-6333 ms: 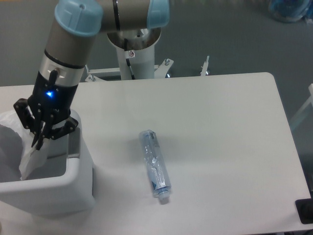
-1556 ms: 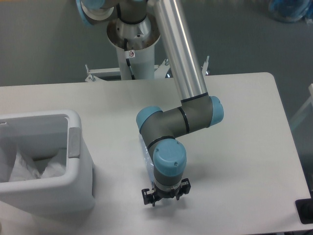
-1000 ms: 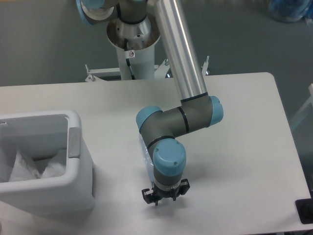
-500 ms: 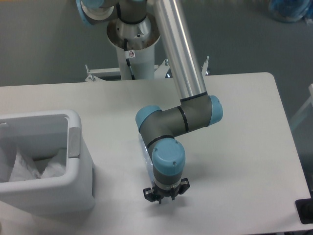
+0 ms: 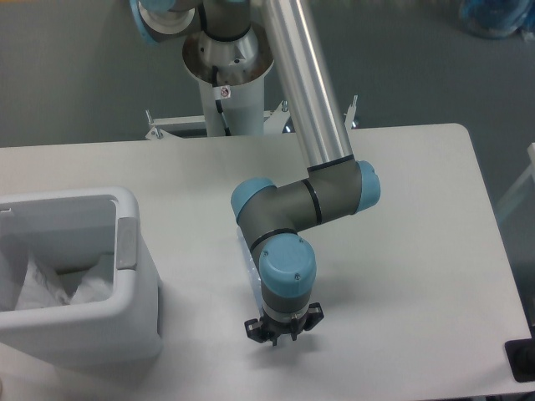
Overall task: Place the trash in the trash can
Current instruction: 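Close the gripper on the bottle's cap end, then lift the bottle and carry it over the trash bin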
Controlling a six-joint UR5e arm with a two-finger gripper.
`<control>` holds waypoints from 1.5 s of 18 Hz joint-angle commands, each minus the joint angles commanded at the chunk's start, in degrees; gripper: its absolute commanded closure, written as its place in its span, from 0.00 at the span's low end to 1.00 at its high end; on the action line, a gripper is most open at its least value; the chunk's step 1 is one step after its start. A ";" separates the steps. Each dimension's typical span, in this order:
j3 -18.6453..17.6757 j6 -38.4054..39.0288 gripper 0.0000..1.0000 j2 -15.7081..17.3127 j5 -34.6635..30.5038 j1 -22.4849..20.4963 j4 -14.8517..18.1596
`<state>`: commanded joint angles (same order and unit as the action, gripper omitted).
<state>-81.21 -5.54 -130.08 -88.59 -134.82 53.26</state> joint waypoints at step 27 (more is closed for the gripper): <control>6.41 0.00 0.70 22.58 10.36 -5.09 -0.35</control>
<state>-74.80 -5.54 -107.50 -78.24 -139.92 52.91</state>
